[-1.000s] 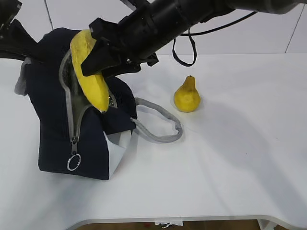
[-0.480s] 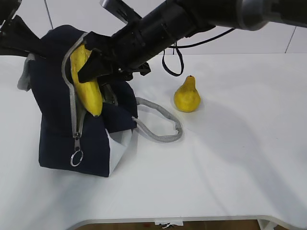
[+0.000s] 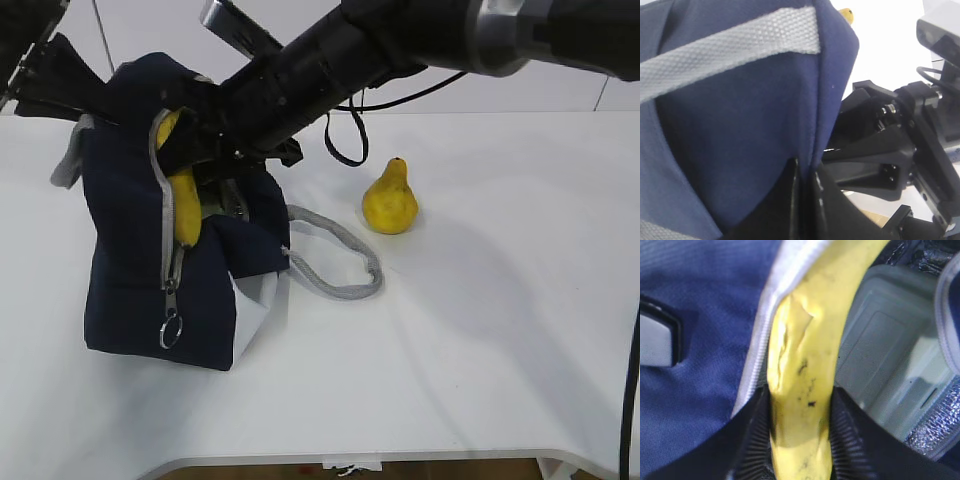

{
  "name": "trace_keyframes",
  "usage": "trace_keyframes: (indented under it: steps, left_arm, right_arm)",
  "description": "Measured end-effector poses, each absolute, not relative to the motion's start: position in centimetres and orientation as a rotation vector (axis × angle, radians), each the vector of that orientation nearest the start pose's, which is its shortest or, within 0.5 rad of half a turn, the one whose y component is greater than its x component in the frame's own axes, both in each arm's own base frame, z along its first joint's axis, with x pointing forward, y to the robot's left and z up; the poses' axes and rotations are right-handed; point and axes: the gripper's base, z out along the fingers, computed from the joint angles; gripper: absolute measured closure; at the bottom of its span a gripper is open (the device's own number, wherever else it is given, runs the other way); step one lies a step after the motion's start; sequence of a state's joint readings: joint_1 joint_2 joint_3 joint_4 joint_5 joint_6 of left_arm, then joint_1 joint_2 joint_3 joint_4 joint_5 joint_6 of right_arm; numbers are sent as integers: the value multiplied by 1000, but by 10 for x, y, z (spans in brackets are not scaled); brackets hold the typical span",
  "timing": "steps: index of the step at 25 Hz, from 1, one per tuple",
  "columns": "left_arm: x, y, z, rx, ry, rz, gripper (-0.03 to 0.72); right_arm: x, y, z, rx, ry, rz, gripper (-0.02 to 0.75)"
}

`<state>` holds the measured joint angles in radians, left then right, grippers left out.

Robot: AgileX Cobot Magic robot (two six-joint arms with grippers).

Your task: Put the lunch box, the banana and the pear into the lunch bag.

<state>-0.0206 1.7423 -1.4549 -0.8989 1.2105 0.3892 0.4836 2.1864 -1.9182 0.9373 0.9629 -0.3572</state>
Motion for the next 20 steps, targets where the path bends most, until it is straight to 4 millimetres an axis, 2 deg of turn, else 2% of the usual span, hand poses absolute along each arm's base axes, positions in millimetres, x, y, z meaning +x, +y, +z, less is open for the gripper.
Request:
trace_keyframes:
  steps: [2, 6, 8, 12, 17, 20]
  left_arm:
    - [356, -74, 308, 187, 2600, -1143, 693]
    - [356, -75, 308, 189, 2600, -1144, 693]
    - [355, -75, 308, 192, 2600, -1145, 693]
    - [355, -75, 308, 192, 2600, -1145, 693]
    - [355, -75, 307, 198, 2609, -1129, 693]
    - [355, -73, 306, 209, 2622, -1103, 693]
  right_arm:
    - [405, 280, 255, -563, 2470, 1215, 395]
    - [405, 280, 256, -564, 2472, 1210, 210]
    - [404, 280, 256, -588, 2484, 1199, 168]
    - [407, 269, 263, -648, 2543, 1056, 154]
    - [413, 254, 290, -705, 2591, 769, 154]
    - [417, 242, 305, -684, 2604, 577, 154]
